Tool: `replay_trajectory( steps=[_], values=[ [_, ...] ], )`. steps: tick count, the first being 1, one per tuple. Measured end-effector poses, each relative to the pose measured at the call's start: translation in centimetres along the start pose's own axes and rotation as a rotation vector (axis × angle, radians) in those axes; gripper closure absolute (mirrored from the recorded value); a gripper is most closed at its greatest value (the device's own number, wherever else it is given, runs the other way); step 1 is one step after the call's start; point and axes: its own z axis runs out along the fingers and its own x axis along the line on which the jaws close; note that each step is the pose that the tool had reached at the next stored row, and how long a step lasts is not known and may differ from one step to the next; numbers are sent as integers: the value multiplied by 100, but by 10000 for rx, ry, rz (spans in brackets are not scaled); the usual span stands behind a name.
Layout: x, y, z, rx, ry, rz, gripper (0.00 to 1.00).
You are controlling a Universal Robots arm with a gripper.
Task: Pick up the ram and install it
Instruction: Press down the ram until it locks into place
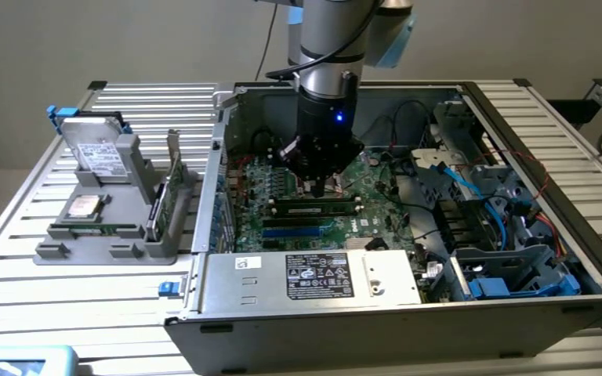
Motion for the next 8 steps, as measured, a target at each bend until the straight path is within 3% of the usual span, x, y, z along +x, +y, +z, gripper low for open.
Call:
replay_trajectory(
  steps=[8],
  values=[
    [0, 0, 0, -6, 9, 164, 89]
  ],
)
